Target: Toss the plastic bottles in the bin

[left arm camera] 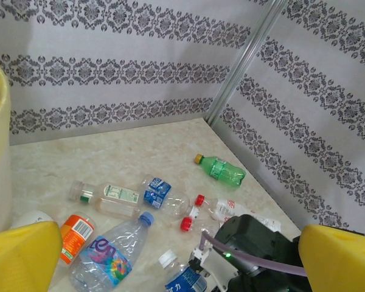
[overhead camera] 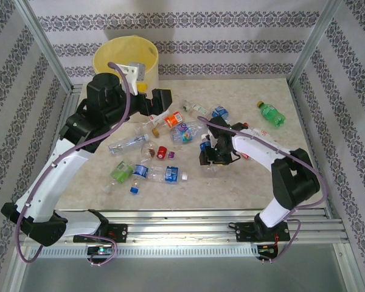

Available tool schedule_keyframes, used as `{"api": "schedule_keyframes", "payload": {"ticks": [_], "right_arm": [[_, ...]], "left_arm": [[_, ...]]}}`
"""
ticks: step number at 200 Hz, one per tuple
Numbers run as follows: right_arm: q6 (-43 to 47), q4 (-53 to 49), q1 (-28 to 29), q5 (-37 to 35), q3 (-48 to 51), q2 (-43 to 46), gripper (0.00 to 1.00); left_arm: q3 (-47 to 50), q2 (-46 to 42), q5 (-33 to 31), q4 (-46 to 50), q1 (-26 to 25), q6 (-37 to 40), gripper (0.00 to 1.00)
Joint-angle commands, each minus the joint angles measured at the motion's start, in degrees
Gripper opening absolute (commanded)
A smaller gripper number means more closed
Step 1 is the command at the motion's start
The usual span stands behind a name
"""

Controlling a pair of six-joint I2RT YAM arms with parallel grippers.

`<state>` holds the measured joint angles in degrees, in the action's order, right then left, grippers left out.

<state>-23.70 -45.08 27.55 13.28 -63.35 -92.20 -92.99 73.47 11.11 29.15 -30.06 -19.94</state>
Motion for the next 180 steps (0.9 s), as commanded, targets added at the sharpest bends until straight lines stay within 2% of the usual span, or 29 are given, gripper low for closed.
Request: {"api": "schedule_keyframes", "payload": {"ticks": [1,75,136,180], "right_arm": [[-0.22,-1.89,0.37,-2.55,-0.42,4.29,0.48],[2.69,0.04,0.37,-2.96,-4.90,16.53,0.46],[4.63,11.76,1.66,2.68,-3.27,27.43,0.46],[3.93,17.42,4.19,5.33,-0.78,31.19,0.46]], "left_arm": [[1.46,0.42,0.76,-4.70,-0.80,-2.98,1.00],[4.17,2.16,5.48,-8.72,-1.31,-7.72,1.00],[6.76,4.52,9.74,-13.45,-2.69,-12.75,1.00],[6.71,7.85,13.04,-17.48,-3.94,-16.48,1.00]]}}
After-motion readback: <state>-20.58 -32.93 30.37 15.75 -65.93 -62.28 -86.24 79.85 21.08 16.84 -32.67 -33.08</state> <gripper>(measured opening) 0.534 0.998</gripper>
